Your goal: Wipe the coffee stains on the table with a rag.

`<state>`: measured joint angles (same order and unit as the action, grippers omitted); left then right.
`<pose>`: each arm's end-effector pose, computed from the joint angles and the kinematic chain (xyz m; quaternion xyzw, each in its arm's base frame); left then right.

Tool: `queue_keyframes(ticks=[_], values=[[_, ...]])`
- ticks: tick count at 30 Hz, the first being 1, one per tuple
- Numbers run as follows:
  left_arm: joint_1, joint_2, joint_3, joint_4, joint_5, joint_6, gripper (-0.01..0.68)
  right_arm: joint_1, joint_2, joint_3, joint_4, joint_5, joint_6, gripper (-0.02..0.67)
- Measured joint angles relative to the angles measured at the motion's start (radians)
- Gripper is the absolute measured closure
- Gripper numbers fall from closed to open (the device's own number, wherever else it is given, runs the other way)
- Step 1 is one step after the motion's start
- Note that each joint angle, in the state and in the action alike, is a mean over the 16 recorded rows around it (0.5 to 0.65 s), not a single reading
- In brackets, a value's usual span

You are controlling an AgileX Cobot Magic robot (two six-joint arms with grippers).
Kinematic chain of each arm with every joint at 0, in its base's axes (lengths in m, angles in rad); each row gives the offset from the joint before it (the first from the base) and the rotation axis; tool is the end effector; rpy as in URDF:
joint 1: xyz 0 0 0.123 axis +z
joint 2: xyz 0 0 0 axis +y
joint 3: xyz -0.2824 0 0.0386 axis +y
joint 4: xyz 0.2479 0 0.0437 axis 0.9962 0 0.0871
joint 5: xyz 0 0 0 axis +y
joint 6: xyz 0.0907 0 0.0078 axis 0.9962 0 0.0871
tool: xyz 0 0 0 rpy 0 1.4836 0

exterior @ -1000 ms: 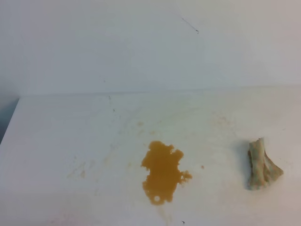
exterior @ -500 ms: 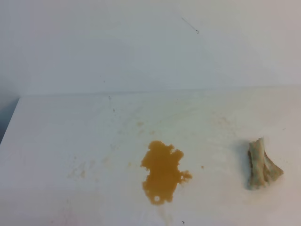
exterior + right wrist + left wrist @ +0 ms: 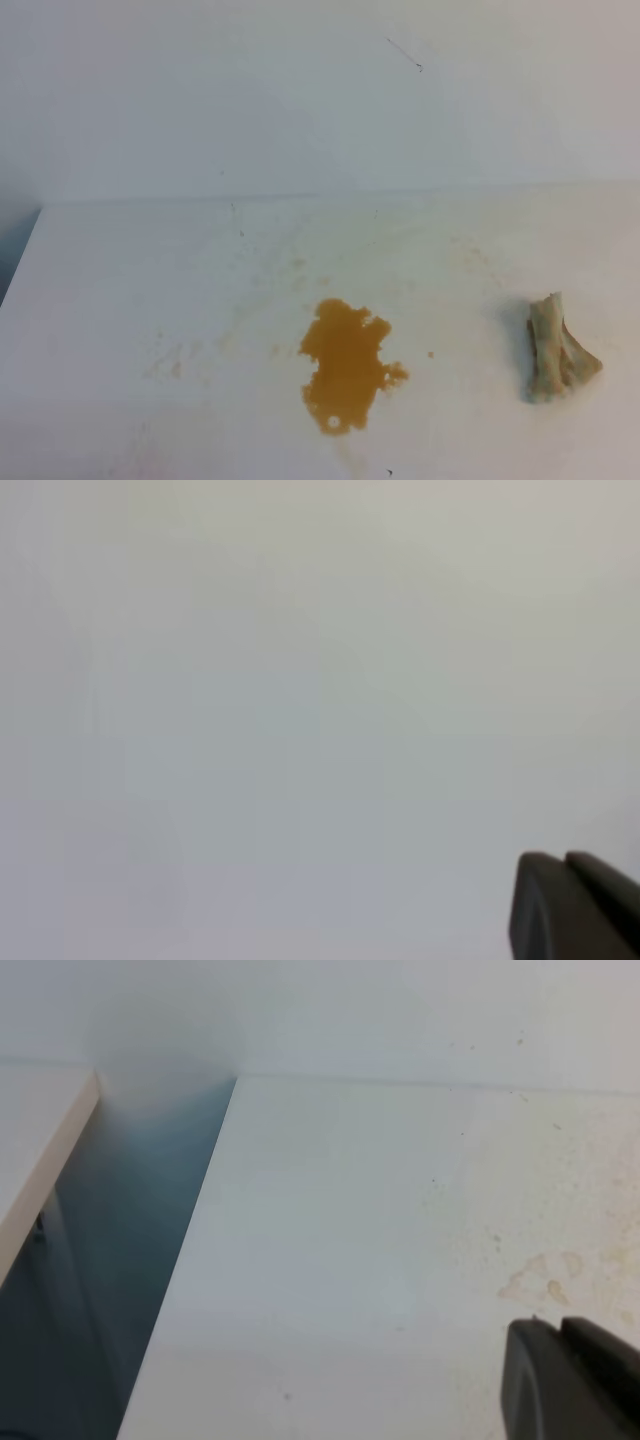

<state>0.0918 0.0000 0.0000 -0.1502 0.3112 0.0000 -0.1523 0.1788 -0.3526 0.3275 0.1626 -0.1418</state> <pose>0.0544 0.0008 0.1853 -0.0772 0.7768 -0.0339 0.6241 0.0561 -0.0038 0.3067 0.0919 0.6620 0.0283 0.7433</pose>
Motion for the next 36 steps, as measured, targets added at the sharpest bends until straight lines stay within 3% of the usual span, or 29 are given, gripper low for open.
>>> queue_keyframes(ticks=[7,13,20,25,30,36], values=[[0.000,0.000,0.000,0.000,0.000,0.000,0.671,0.000,0.333,-0.216,0.017,0.311,-0.143,0.646],[0.000,0.000,0.000,0.000,0.000,0.000,0.670,0.000,0.635,-0.347,0.131,0.520,-0.336,0.646],[0.000,0.000,0.000,0.000,0.000,0.000,0.669,0.006,0.907,-0.433,0.358,0.608,-0.601,0.645],[0.000,0.000,0.000,0.000,0.000,0.000,0.671,0.039,1.081,-0.497,0.453,0.626,-0.713,0.620],[0.000,0.000,0.000,0.000,-0.001,0.000,0.671,0.106,1.263,-0.594,0.407,0.656,-0.725,0.533],[0.000,0.000,0.000,0.000,-0.001,0.000,0.671,0.220,1.469,-0.745,0.184,0.676,-0.531,0.410]])
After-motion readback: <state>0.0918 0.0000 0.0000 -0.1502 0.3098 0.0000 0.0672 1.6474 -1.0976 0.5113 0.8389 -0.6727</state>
